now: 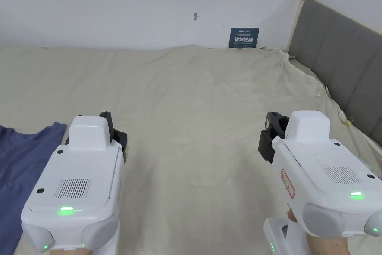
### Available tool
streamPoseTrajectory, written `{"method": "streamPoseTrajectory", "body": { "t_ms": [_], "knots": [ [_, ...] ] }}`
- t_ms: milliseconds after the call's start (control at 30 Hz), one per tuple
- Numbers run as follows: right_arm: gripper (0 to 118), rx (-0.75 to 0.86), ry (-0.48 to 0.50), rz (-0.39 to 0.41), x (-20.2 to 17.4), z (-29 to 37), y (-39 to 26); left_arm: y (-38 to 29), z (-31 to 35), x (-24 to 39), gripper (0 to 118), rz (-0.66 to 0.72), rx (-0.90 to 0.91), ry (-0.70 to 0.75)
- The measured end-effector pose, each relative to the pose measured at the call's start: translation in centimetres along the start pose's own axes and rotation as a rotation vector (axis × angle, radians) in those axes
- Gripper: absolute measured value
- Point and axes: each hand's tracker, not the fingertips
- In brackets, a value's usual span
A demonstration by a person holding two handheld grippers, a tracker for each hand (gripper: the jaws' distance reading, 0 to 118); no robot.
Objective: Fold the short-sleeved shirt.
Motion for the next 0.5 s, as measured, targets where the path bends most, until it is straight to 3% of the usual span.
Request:
{"method": "streamPoseTrajectory", "body": {
  "t_ms": [500],
  "knots": [
    [0,0.000,0.013,-0.008,0.19,0.13,0.10,-0.09,0.00,-0.30,0,0.007,-0.004,-0.001]
  ]
}}
